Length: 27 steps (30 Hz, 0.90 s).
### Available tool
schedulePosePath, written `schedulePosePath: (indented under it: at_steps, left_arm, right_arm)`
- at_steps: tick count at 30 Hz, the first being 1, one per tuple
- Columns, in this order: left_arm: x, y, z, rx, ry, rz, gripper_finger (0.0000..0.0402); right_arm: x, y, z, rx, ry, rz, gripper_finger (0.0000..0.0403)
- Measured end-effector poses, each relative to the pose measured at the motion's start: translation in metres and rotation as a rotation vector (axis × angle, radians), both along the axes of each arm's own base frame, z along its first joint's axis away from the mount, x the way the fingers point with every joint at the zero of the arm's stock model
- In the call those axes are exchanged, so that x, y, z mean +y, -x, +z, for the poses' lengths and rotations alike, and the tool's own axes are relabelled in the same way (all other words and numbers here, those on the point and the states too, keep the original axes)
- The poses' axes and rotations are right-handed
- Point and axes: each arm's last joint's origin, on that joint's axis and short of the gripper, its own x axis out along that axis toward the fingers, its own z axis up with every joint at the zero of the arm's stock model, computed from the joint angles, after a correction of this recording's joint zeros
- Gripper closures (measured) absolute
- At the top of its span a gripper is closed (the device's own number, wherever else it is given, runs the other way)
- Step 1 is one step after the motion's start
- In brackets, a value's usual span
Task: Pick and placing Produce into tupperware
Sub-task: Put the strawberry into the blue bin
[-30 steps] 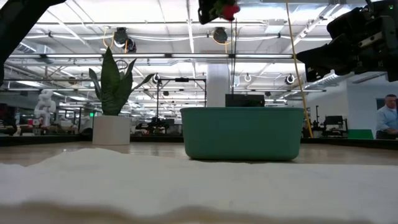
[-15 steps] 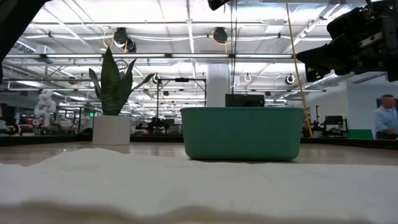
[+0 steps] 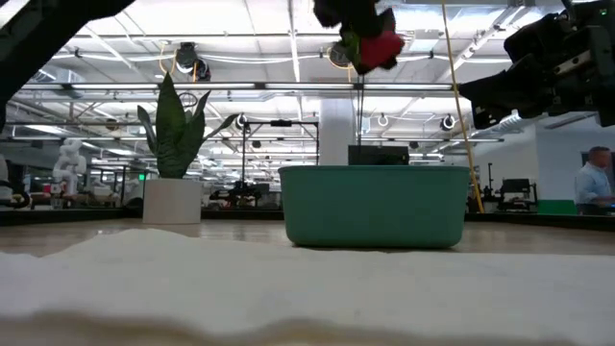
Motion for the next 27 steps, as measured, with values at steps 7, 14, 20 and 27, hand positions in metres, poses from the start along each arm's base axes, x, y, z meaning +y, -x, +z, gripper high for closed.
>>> schedulePosePath:
  at_steps: [7,14,20,27]
  left_arm:
    - [0.003,-0.007,-0.028,0.005,-0.058,-0.148,0.0266]
    - [0.007,-0.013,-0.051,0.014,-0.107,-0.24,0.0266]
    - [0.01,-0.015,-0.065,-0.001,-0.11,-0.339,0.0266]
    - [0.009,-0.015,-0.064,-0.039,-0.116,-0.404,0.0266]
  right_arm:
    - [0.0,0.0,-0.001,0.007,-0.001,0.0,0.0403]
    - [0.0,0.0,-0.001,0.006,-0.001,0.0,0.0403]
    - [0.0,0.0,-0.001,0.007,-0.001,0.0,0.0403]
    - [0.0,0.0,-0.001,0.007,0.0,0.0,0.0403]
